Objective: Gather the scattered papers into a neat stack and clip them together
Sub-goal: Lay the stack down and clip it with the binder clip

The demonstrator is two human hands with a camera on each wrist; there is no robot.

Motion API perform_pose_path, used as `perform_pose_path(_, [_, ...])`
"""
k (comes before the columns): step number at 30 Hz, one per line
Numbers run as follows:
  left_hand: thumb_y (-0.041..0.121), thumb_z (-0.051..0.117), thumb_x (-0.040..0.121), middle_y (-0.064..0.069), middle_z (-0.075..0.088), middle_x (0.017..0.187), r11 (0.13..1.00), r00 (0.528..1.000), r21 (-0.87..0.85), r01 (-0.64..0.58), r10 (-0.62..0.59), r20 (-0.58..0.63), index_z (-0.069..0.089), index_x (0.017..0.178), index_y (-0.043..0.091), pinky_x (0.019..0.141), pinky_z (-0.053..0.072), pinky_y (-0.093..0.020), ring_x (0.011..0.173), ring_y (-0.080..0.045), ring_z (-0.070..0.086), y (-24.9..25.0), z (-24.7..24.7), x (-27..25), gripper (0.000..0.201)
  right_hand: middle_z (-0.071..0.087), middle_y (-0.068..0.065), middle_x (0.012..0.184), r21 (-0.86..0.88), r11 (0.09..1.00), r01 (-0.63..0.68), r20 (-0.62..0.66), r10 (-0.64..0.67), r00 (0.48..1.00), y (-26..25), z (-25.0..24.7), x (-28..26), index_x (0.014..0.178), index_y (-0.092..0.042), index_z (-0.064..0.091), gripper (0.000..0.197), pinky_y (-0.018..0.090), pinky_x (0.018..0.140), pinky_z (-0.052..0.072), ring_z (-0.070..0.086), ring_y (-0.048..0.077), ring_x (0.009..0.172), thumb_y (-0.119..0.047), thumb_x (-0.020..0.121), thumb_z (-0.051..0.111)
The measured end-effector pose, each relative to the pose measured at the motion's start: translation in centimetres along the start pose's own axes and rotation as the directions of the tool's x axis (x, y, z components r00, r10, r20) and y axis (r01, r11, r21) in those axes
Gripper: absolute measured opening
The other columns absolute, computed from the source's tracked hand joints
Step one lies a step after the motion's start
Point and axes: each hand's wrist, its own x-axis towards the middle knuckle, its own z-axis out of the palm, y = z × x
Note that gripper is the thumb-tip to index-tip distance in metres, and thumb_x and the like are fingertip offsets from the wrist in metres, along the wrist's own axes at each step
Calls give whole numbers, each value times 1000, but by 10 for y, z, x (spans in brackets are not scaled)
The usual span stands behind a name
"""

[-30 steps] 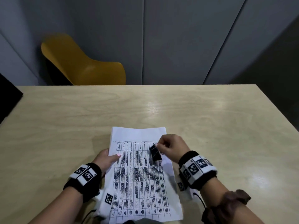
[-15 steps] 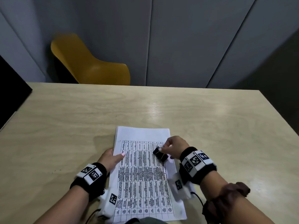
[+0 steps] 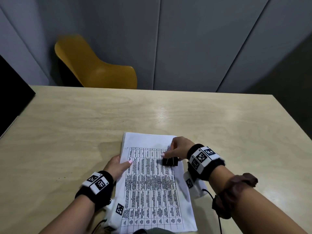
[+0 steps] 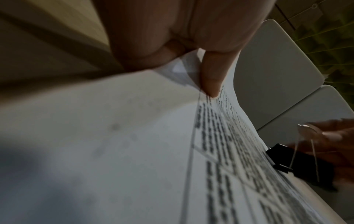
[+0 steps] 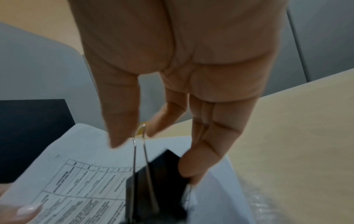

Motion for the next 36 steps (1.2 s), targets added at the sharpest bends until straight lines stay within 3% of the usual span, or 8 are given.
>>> perform_pose_path(4, [20, 63, 86, -10, 70, 108, 1000, 1000, -13, -3, 3, -5, 62, 112, 9, 98, 45, -51, 101, -29, 65, 0, 1, -1, 28, 67, 8, 96, -3, 1000, -19, -7, 19, 1000, -4, 3, 1, 78, -17, 54, 32, 35, 79, 56, 61, 21, 73, -36, 69, 79])
perform_pose_path(7, [18, 64, 85, -10, 70, 108, 1000, 1000, -29, 3, -3, -1, 64, 106, 11, 99, 45, -53, 101, -30, 65, -2, 0, 1, 22, 59, 5, 121, -58, 998, -38, 87, 43, 995, -3, 1, 1, 117, -19, 53, 65, 37, 93, 50, 61, 21, 96, -39, 62, 83])
perform_pose_path(10, [25, 68, 79, -9, 71, 108, 999, 1000, -41, -1, 2, 12, 65, 104, 14, 99, 44, -54, 102, -29, 65, -6, -2, 5, 28, 59, 8, 124, -156, 988, -19, 141, 42, 989, -3, -1, 1, 126, -9, 50, 76, 39, 98, 46, 56, 26, 113, -36, 63, 83])
perform_pose_path(13, [25, 68, 78, -8, 71, 109, 999, 1000, -51, -1, 3, 27, 65, 103, 14, 100, 43, -54, 104, -29, 64, -8, -3, 6, 28, 66, 8, 113, -182, 983, -20, 86, 36, 996, -4, 2, 4, 112, -8, 62, 60, 35, 93, 49, 61, 24, 105, -43, 66, 79])
perform_pose_path(16, [18, 65, 84, -8, 70, 109, 999, 1000, -54, -6, 8, 27, 65, 101, 17, 100, 43, -54, 104, -28, 64, -5, -3, 4, 17, 66, -1, 77, -96, 995, -17, 20, 19, 1000, -2, 3, 9, 69, -18, 62, 22, 28, 75, 52, 62, 16, 77, -34, 74, 75])
perform_pose_path(18, [17, 64, 85, -7, 70, 109, 998, 999, -55, -11, 13, 32, 65, 99, 19, 101, 43, -52, 104, -27, 64, -2, -2, -1, 14, 56, -10, 64, -82, 997, 7, -6, -8, 1000, -3, 2, 10, 56, -22, 51, 30, 19, 59, 44, 53, 6, 64, -26, 77, 73])
perform_pose_path(27, [13, 61, 87, -6, 71, 104, 997, 999, -65, -30, 32, 35, 65, 94, 21, 99, 45, -50, 101, -27, 65, 5, 0, -8, 11, 68, 8, 75, -97, 988, 122, 132, -109, 985, -13, -1, 5, 54, -20, 46, 36, 32, 73, 50, 67, 25, 88, -20, 72, 78])
perform_pose_path(36, [12, 59, 89, -10, 70, 106, 998, 999, -59, -36, 38, 34, 63, 95, 20, 96, 48, -48, 98, -27, 66, 9, 1, -13, 11, 47, -4, 55, -106, 983, 148, 113, -136, 984, -22, 1, 1, 51, -19, 45, 38, 24, 58, 35, 45, 12, 57, -15, 68, 79])
